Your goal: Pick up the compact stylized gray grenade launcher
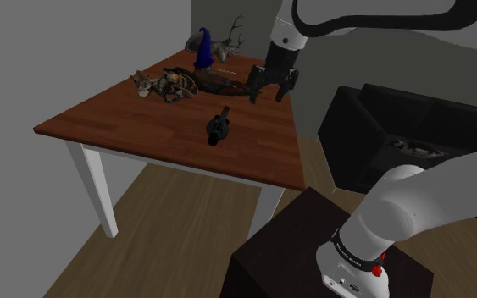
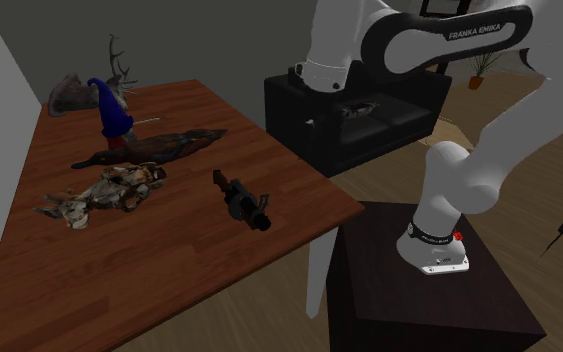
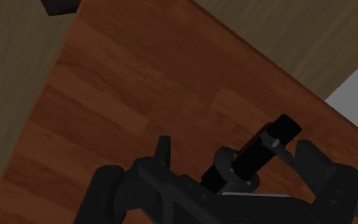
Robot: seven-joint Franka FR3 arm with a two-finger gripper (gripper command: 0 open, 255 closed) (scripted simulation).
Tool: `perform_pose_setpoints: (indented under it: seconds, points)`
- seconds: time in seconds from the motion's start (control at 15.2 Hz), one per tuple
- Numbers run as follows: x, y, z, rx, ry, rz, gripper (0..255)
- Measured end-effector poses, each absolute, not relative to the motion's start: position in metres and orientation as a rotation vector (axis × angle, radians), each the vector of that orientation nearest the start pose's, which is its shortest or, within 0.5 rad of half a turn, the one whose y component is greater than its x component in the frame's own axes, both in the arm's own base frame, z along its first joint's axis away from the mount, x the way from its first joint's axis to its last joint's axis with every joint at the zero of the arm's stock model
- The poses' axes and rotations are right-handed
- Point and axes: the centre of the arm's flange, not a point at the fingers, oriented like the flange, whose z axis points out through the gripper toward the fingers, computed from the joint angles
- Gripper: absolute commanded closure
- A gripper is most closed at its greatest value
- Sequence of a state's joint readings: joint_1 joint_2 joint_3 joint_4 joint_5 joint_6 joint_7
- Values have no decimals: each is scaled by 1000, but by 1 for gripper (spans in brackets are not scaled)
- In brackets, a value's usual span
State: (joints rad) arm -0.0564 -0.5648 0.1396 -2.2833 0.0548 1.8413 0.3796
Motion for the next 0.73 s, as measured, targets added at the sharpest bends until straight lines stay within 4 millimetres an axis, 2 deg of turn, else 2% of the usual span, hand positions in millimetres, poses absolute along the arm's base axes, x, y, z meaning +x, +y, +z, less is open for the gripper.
perform_pose_setpoints:
  seconds: [0.33,0.73]
  points:
    - [443,60,528,-3016,754,-138,0]
    - [505,64,477,-2901,1039,-79,0]
